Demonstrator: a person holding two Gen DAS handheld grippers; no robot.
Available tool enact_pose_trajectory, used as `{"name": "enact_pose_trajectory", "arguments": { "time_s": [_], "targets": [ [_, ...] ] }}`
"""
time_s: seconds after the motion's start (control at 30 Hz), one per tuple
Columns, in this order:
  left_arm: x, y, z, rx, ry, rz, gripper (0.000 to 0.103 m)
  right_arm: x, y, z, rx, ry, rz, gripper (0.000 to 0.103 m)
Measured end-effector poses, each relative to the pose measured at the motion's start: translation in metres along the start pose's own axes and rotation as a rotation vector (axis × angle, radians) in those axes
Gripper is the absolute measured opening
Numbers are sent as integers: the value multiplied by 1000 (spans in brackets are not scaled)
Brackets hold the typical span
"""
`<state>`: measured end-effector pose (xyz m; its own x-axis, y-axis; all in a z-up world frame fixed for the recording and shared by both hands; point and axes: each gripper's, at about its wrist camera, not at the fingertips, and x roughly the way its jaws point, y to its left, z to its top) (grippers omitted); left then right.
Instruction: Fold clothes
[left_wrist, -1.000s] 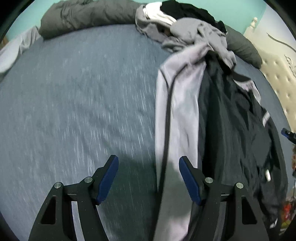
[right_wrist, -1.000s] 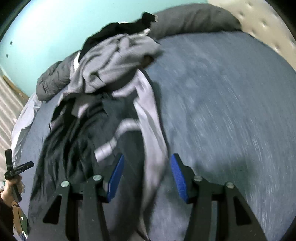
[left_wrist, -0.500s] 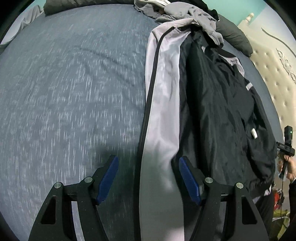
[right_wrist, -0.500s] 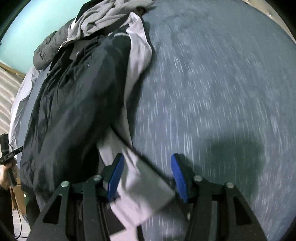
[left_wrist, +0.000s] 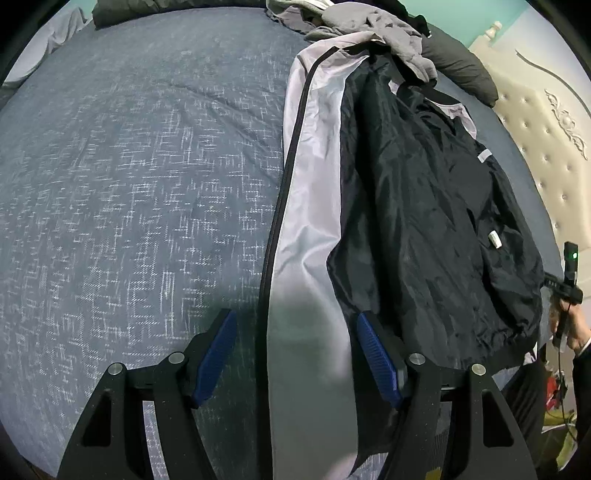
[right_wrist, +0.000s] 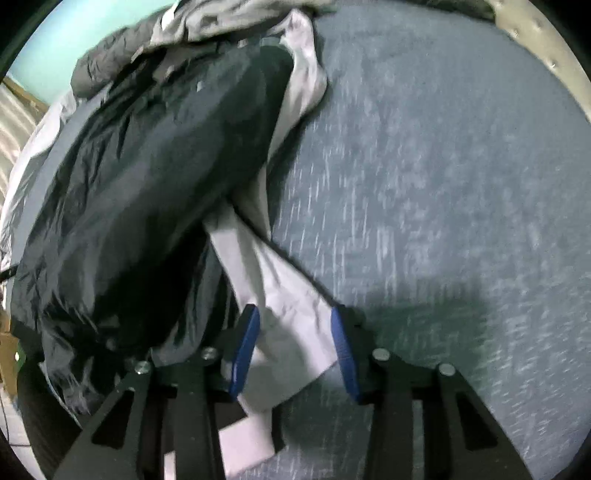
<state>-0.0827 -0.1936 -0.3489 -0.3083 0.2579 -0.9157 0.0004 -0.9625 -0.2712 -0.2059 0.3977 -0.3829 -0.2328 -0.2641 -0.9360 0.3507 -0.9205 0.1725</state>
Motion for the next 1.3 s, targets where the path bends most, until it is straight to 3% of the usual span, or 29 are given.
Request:
{"name": "enact_pose_trajectory", "arguments": {
  "time_s": [0.1, 0.23, 0.33, 0.53, 0.8, 0.9, 1.13, 1.3],
  "targets": [
    [-8, 8, -7, -9, -5, 9, 71, -2, -2, 5, 11, -37, -42, 41],
    [-8, 13, -11, -26, -5, 11, 71, 22, -6, 2, 18, 44, -55, 44],
    [-7, 10, -11, -32, -6, 9, 72, 28, 0, -4, -25, 41, -80, 43],
    [-11, 11, -13, -38, -12, 8, 71, 24, 19, -15, -71, 38, -82, 8],
    [-30, 18, -21, -37, -33, -1, 72, -26, 23, -11, -39, -84, -2, 5],
    [-33, 19, -22, -43, -41, -3, 71, -54, 15, 16, -26, -135, 40, 5],
    [-46, 28, -29, -67, -63, -9, 71, -114, 57, 28, -67, -216, 183, 4],
    [-54, 24, -29, -67, -83, -6, 71, -127, 78, 39, -65, -239, 252, 2]
  ]
}}
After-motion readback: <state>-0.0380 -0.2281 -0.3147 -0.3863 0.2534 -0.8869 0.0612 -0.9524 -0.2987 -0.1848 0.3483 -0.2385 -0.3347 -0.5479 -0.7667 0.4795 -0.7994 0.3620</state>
